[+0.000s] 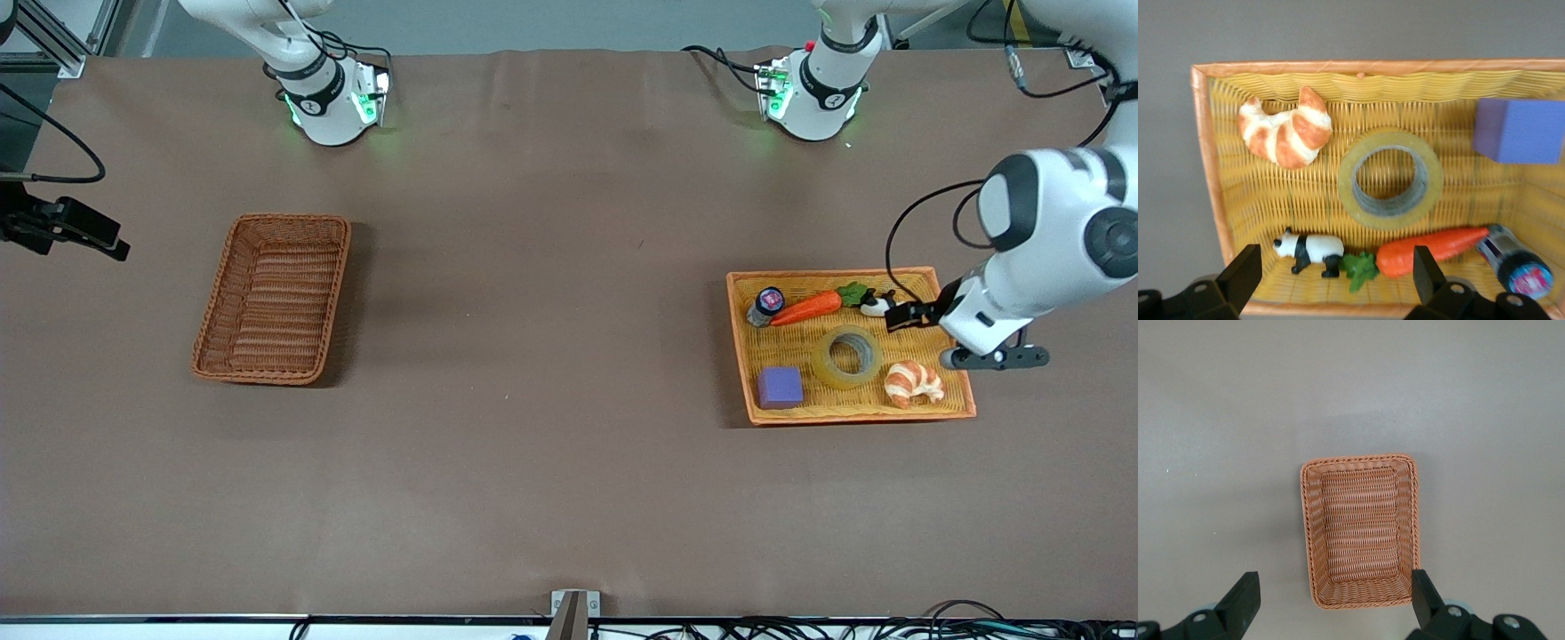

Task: Move tape to another basket
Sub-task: 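Lower the left gripper onto the tape roll and close on it, then lift the tape roll and set it on the table between baskets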

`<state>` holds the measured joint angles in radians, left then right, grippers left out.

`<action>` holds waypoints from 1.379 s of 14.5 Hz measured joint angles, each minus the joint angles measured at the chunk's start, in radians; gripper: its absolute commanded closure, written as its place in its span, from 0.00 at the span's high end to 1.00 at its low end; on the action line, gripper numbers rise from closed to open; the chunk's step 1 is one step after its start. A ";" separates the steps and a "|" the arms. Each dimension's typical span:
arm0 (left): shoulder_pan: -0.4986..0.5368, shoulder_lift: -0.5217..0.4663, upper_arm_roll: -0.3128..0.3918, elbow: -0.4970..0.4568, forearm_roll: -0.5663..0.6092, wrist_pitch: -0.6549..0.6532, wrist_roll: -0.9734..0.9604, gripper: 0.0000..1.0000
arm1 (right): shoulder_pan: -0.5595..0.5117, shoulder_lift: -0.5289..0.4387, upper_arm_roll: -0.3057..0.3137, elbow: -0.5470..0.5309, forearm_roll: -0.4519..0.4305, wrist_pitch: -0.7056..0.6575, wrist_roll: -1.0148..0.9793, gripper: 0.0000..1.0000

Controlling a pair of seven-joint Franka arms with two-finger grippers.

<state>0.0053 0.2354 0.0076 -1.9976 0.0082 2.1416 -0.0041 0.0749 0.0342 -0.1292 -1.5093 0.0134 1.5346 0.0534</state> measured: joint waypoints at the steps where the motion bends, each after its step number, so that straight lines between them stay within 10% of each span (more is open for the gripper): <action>1: 0.001 0.033 0.002 -0.004 0.000 0.029 0.000 1.00 | 0.000 0.000 -0.001 0.000 0.000 0.000 0.000 1.00; 6: 0.006 0.157 0.004 -0.028 0.000 0.134 0.000 0.96 | 0.000 0.000 -0.002 0.000 0.000 0.000 0.000 1.00; 10: 0.009 0.236 0.004 -0.032 0.000 0.223 -0.002 0.22 | 0.000 0.000 -0.003 0.000 0.000 0.000 0.000 1.00; 12: 0.012 0.251 0.004 -0.032 0.000 0.233 -0.003 0.04 | 0.000 0.000 -0.003 0.000 0.000 0.000 0.000 1.00; 20: 0.016 0.160 -0.024 -0.009 0.000 0.193 -0.051 0.02 | 0.000 0.000 -0.002 0.000 0.000 0.000 0.000 1.00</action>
<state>0.0212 0.3958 -0.0159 -2.0070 0.0084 2.3343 -0.0547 0.0750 0.0343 -0.1317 -1.5093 0.0135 1.5346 0.0534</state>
